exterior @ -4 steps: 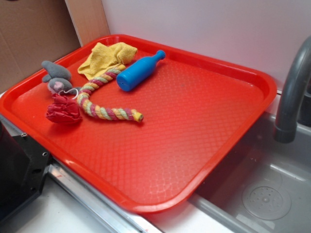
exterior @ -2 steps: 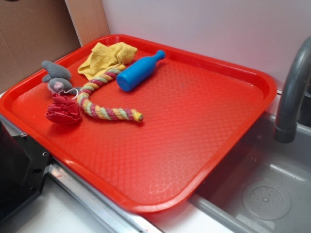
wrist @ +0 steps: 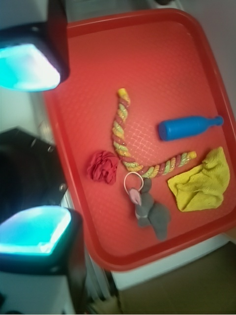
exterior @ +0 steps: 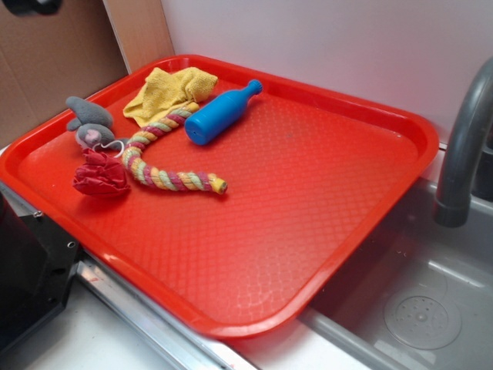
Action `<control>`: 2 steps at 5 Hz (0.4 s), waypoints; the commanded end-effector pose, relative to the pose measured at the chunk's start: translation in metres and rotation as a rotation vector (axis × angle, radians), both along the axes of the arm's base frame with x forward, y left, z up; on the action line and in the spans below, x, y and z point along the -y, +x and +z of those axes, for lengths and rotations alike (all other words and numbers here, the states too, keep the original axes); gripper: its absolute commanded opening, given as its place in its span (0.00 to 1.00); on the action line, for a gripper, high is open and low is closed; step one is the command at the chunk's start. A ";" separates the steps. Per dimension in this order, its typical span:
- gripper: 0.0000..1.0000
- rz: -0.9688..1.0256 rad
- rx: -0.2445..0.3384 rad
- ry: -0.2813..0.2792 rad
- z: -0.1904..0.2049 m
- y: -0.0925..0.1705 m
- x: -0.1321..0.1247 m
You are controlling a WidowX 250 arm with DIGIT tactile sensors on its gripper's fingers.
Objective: Grab the gray animal.
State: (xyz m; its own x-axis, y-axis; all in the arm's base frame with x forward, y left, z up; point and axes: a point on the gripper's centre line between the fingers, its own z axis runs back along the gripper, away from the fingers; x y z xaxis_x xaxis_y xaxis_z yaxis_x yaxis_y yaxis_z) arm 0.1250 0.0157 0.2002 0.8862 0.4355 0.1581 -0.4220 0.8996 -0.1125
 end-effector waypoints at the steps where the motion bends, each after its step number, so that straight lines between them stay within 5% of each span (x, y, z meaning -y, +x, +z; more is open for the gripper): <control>1: 1.00 0.358 0.078 0.012 -0.044 0.010 -0.054; 2: 1.00 0.475 0.140 0.065 -0.071 0.023 -0.076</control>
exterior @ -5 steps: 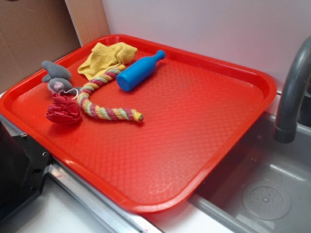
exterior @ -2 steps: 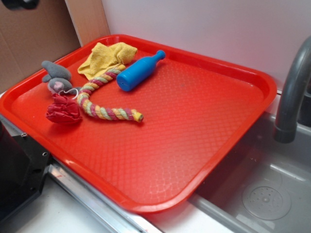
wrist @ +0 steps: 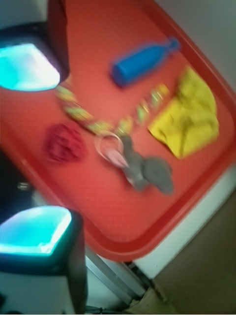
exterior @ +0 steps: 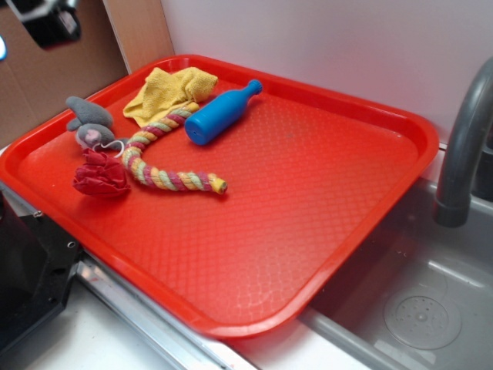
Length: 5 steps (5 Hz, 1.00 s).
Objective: Grab the gray animal.
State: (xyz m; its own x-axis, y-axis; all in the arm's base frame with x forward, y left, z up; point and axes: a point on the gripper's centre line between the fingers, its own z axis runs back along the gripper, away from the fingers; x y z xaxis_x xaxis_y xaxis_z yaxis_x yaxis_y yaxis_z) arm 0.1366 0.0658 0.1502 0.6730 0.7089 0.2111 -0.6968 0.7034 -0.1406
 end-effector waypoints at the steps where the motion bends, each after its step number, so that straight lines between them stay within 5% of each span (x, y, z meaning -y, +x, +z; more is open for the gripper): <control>1: 1.00 0.160 0.089 0.060 -0.052 0.024 -0.040; 2: 1.00 0.188 0.111 0.097 -0.072 0.034 -0.049; 5: 0.97 0.203 -0.016 0.195 -0.141 0.045 -0.061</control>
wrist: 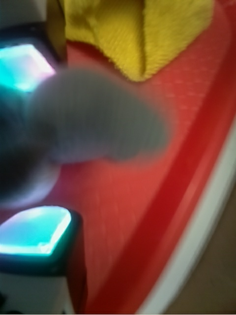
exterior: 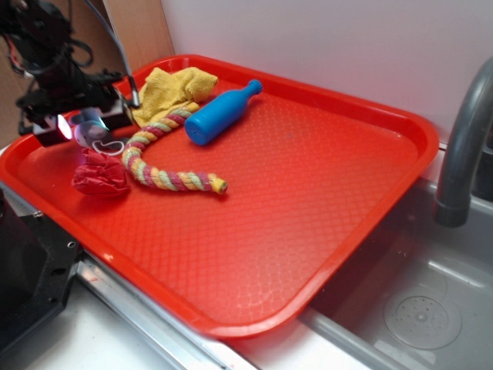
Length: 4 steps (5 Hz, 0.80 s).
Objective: Grab the gray animal.
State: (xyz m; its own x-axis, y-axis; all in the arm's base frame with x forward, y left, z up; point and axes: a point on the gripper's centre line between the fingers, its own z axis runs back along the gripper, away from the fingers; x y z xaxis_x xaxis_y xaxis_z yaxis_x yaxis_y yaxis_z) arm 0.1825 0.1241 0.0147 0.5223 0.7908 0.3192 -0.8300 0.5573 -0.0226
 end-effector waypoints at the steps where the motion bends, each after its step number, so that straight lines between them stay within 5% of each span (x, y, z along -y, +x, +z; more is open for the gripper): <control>1: 0.00 -0.007 0.013 0.030 -0.002 -0.003 0.001; 2: 0.00 0.000 0.025 0.029 0.008 -0.006 0.004; 3: 0.00 -0.078 -0.073 -0.038 0.041 -0.001 0.015; 4: 0.00 -0.232 -0.118 -0.177 0.081 0.003 0.035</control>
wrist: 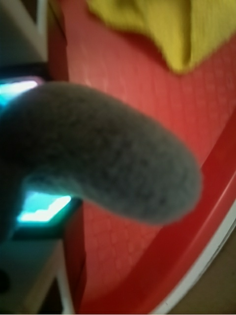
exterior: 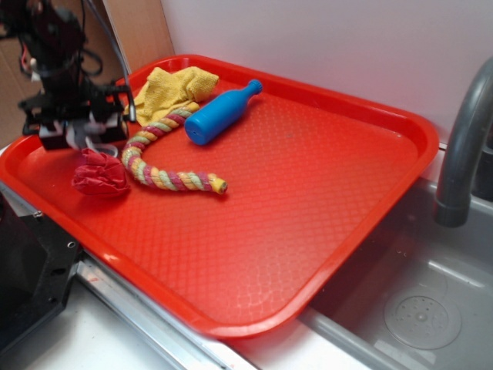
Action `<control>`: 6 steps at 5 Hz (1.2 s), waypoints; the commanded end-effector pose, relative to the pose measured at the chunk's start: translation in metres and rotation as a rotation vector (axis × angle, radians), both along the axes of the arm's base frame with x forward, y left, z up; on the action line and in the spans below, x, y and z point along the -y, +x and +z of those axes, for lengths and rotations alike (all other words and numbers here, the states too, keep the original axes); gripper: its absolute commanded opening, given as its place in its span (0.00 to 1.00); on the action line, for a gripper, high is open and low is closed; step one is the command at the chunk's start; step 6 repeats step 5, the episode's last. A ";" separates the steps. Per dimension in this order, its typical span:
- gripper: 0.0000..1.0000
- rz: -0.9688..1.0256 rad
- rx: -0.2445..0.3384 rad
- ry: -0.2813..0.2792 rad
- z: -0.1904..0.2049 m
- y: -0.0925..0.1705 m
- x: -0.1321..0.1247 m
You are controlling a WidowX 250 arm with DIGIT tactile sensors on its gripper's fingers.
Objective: Grab the gray animal.
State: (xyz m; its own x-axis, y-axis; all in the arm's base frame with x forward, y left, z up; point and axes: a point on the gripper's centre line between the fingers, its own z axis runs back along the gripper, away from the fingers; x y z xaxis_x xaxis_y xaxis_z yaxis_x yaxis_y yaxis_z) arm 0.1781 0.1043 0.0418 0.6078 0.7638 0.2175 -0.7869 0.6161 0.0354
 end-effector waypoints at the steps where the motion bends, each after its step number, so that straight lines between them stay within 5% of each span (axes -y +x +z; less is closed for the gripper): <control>1: 0.00 -0.339 -0.048 -0.212 0.086 0.009 0.043; 2: 0.00 -0.486 -0.030 -0.293 0.114 0.006 0.070; 4: 0.00 -0.579 0.060 -0.318 0.155 -0.010 0.099; 6: 0.00 -0.584 0.029 -0.320 0.151 -0.008 0.090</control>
